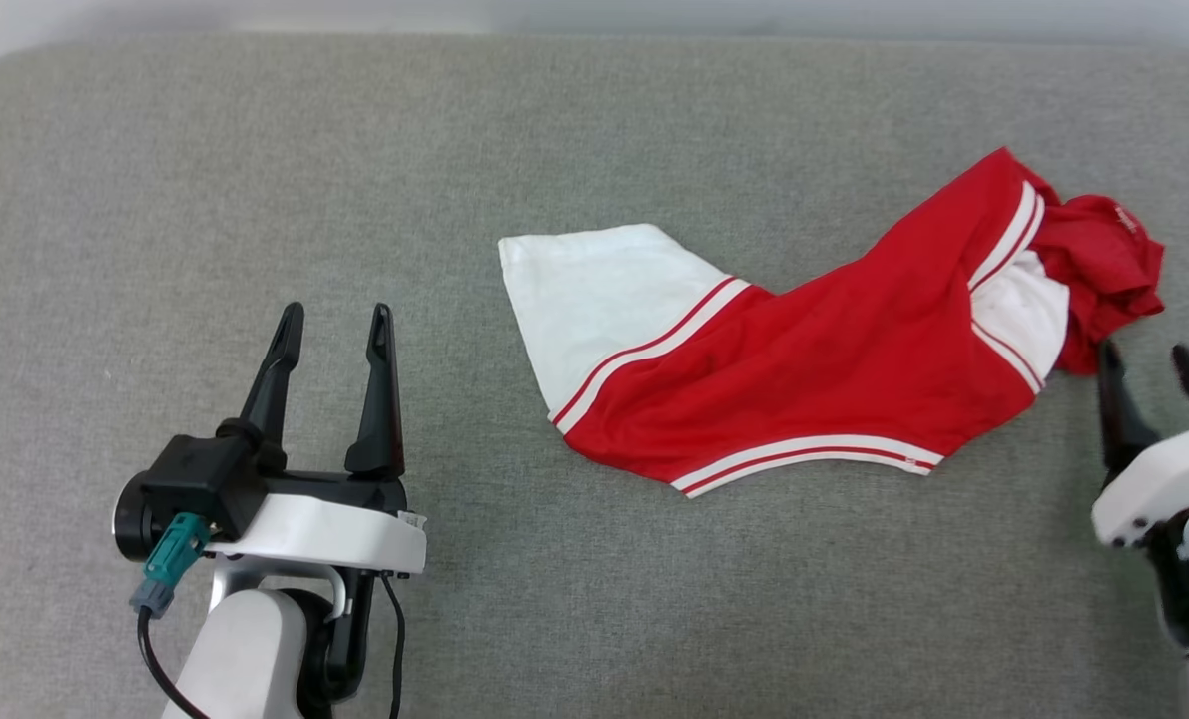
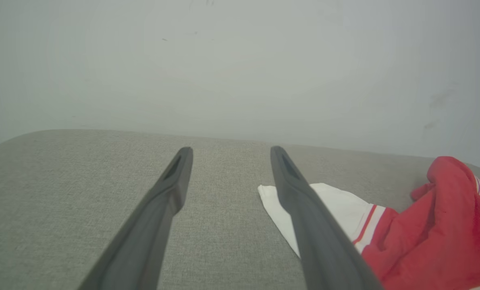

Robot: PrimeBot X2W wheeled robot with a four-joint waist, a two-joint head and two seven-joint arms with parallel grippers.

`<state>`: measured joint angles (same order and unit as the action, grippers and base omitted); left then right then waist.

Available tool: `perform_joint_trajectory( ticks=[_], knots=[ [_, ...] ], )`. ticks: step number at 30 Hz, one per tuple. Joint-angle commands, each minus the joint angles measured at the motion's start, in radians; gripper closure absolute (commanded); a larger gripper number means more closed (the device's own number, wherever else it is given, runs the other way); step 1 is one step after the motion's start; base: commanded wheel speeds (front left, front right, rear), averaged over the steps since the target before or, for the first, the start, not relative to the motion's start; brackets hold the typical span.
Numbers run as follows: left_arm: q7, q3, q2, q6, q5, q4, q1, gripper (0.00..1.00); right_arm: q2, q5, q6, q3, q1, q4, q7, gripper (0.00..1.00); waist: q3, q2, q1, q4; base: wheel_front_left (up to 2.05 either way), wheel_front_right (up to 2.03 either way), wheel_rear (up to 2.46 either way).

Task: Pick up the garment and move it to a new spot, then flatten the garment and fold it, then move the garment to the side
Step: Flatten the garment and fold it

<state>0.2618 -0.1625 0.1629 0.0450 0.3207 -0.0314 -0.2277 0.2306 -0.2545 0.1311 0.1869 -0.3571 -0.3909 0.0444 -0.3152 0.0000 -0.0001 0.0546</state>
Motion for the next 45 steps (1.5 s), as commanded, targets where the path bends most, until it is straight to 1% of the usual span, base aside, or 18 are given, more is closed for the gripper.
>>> perform_joint_trajectory(
  ticks=[1, 4, 7, 11, 17, 19, 21, 25, 30, 34, 39, 40, 41, 45],
  knots=[
    [0.004, 0.001, 0.003, 0.004, -0.001, 0.002, 0.011, 0.00, -0.024, 0.002, -0.001, 0.007, 0.032, 0.030, -0.001, 0.00, 0.024, 0.0000, 0.0001, -0.014, 0.00, 0.00, 0.00],
    [0.004, 0.003, 0.007, 0.007, 0.001, 0.006, 0.019, 0.00, -0.060, 0.002, -0.001, 0.003, 0.081, 0.094, 0.039, 0.00, 0.035, 0.0000, 0.0001, -0.023, 0.00, 0.00, 0.00],
    [0.000, 0.001, 0.010, 0.008, 0.003, 0.011, 0.023, 0.00, -0.071, -0.021, -0.001, -0.017, 0.108, 0.149, 0.122, 0.00, 0.041, 0.0000, 0.0001, -0.031, 0.00, 0.00, 0.00],
    [-0.004, -0.006, 0.012, 0.009, 0.003, 0.013, 0.019, 0.00, -0.051, -0.058, -0.001, -0.043, 0.123, 0.218, 0.269, 0.00, 0.043, 0.0000, 0.0001, -0.033, 0.00, 0.00, 0.00],
    [-0.002, -0.017, 0.003, 0.007, 0.007, 0.010, 0.024, 0.00, 0.015, -0.106, -0.001, -0.113, 0.100, 0.352, 0.526, 0.00, 0.040, 0.0000, 0.0001, -0.015, 0.00, 0.00, 0.00],
    [-0.001, -0.018, -0.002, 0.006, 0.008, 0.009, 0.021, 0.00, 0.036, -0.108, -0.001, -0.141, 0.092, 0.375, 0.605, 0.00, 0.035, 0.0000, 0.0001, -0.005, 0.00, 0.00, 0.00],
    [0.000, -0.021, -0.007, 0.003, 0.010, 0.008, 0.015, 0.00, 0.050, -0.111, -0.001, -0.163, 0.079, 0.390, 0.661, 0.00, 0.024, 0.0000, 0.0001, 0.006, 0.00, 0.00, 0.00],
    [0.002, -0.023, -0.016, -0.001, 0.010, 0.006, 0.000, 0.00, 0.068, -0.110, -0.001, -0.189, 0.049, 0.376, 0.729, 0.00, -0.009, 0.0000, 0.0001, 0.027, 0.00, 0.00, 0.00],
    [0.003, -0.023, -0.026, -0.008, 0.010, 0.003, -0.014, 0.00, 0.081, -0.106, -0.001, -0.215, 0.018, 0.342, 0.754, 0.00, -0.050, 0.0000, 0.0001, 0.044, 0.00, 0.00, 0.00],
    [0.005, -0.021, -0.034, -0.014, 0.005, -0.004, -0.031, 0.00, 0.084, -0.109, -0.001, -0.254, 0.015, 0.263, 0.794, 0.00, -0.083, 0.0000, 0.0001, 0.058, 0.00, 0.00, 0.00],
    [0.005, -0.010, -0.045, -0.022, -0.003, -0.005, -0.042, 0.00, 0.060, -0.139, 0.001, -0.291, 0.078, 0.184, 0.859, 0.00, -0.098, 0.0000, 0.0001, 0.068, 0.00, 0.00, 0.00],
    [0.005, -0.008, -0.047, -0.025, -0.005, -0.006, -0.043, 0.00, 0.060, -0.144, 0.001, -0.294, 0.084, 0.181, 0.857, 0.68, -0.098, 0.0000, 0.0001, 0.069, 0.00, 0.00, 0.00],
    [0.005, -0.005, -0.049, -0.027, -0.007, -0.008, -0.044, 0.00, 0.055, -0.152, 0.001, -0.293, 0.091, 0.182, 0.852, 1.00, -0.098, 0.0000, 0.0001, 0.069, 0.00, 0.00, 0.00],
    [0.004, 0.008, -0.054, -0.035, -0.013, -0.018, -0.040, 0.00, 0.064, -0.156, 0.001, -0.261, 0.098, 0.243, 0.813, 1.00, -0.080, 0.0000, 0.0001, 0.060, 0.00, 0.00, 0.00]
  ],
)
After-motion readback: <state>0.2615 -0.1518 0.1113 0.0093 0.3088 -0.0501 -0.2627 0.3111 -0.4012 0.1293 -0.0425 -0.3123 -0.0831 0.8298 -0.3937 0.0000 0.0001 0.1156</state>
